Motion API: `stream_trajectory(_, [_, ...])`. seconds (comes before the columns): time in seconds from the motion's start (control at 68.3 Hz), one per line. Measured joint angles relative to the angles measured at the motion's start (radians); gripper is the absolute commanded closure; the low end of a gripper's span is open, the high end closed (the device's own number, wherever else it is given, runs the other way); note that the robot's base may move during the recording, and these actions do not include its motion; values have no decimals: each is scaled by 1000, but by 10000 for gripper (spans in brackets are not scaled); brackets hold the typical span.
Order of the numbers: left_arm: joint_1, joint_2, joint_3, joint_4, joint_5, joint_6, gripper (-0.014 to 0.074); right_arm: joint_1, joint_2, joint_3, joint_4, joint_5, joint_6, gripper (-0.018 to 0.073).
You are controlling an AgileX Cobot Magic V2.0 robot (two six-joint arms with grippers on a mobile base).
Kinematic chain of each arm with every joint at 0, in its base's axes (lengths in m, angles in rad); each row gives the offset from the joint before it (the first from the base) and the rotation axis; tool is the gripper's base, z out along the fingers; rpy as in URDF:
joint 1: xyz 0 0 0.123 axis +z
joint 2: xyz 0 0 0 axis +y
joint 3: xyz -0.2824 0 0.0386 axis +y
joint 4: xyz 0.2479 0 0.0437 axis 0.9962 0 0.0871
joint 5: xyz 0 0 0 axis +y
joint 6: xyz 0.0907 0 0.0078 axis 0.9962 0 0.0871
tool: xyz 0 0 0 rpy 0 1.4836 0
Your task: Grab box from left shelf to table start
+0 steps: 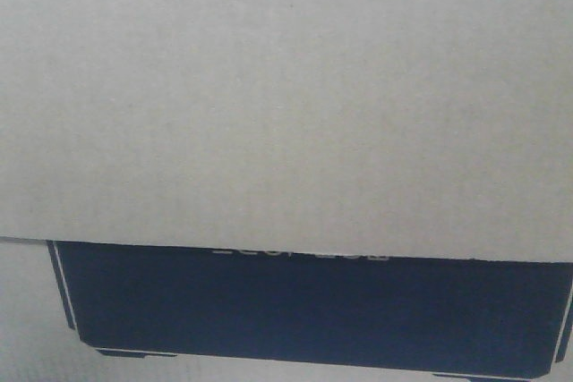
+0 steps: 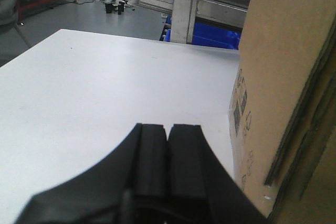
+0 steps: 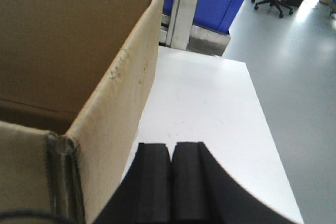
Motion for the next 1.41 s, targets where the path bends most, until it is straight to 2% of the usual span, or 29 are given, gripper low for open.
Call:
stream_trajectory(0.205, [0, 0, 0, 0, 0, 0, 696, -39, -48, 184, 92, -209, 0, 504])
stream_trajectory(0.527, [0, 0, 0, 0, 0, 0, 696, -67, -77, 394, 144, -359, 2, 504])
stream_trajectory(1.406, [0, 0, 0, 0, 0, 0, 696, -67, -77, 404, 166, -378, 2, 504])
